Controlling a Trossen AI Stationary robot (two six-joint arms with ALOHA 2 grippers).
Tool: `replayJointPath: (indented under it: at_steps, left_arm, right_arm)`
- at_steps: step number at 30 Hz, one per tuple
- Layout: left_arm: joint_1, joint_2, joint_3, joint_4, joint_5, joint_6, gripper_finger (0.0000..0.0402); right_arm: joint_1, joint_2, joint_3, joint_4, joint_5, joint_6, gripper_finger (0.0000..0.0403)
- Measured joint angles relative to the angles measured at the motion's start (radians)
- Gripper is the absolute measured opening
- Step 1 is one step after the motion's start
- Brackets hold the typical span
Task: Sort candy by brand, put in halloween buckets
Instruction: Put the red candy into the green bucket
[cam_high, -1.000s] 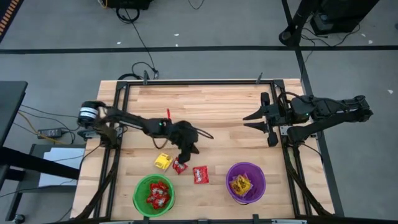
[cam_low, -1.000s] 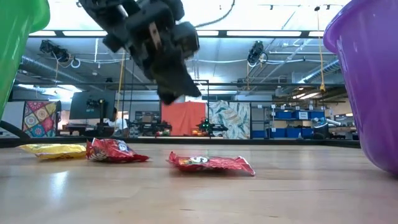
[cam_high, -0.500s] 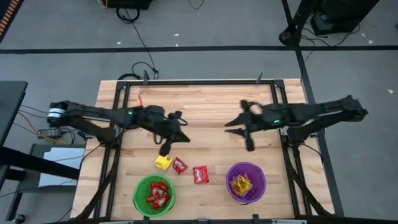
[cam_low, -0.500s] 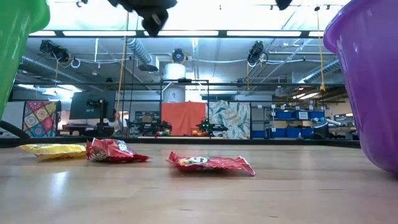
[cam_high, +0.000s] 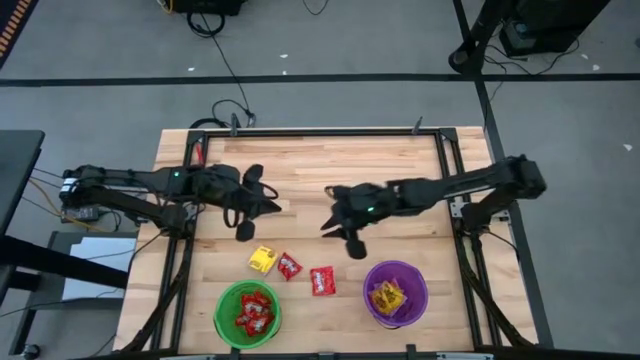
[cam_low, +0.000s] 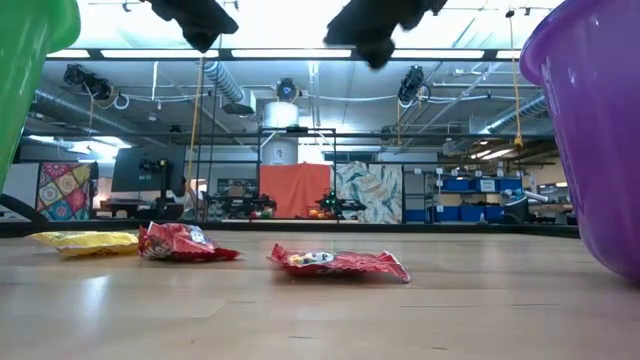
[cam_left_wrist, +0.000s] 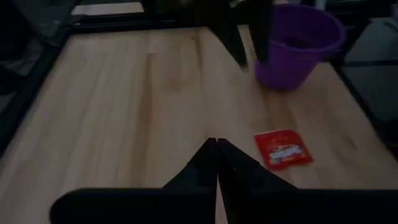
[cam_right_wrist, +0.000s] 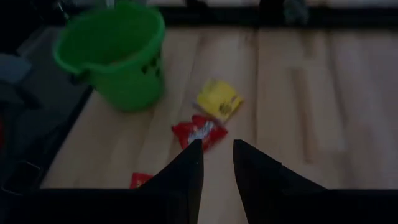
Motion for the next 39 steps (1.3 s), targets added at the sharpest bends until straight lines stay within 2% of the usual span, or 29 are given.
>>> replayJointPath:
  at_steps: [8,14,20,28,33,39]
  left_arm:
    - [0.000,0.021,0.000,-0.023,-0.021,-0.001,0.0019]
    - [0.000,0.024,0.000,-0.016,-0.021,-0.001,0.0019]
    - [0.000,0.024,0.000,-0.017,-0.021,-0.002,0.0019]
    - [0.000,0.024,0.000,-0.027,-0.020,-0.002,0.0019]
    - [0.000,0.024,0.000,-0.063,-0.019,-0.002,0.0019]
    - [0.000,0.024,0.000,-0.119,-0.019,-0.002,0.0019]
  right_arm:
    - [0.004,0.193,0.011,-0.013,-0.005,0.097,0.0100]
    - [0.016,0.296,0.011,0.002,-0.005,0.107,0.0100]
    - [0.031,0.356,0.011,0.001,-0.021,0.149,0.0100]
    - [0.083,0.375,0.010,0.035,-0.057,0.236,0.0103]
    - [0.089,0.374,0.010,0.090,-0.135,0.280,0.0134]
    - [0.087,0.374,0.010,0.099,-0.187,0.334,0.0209]
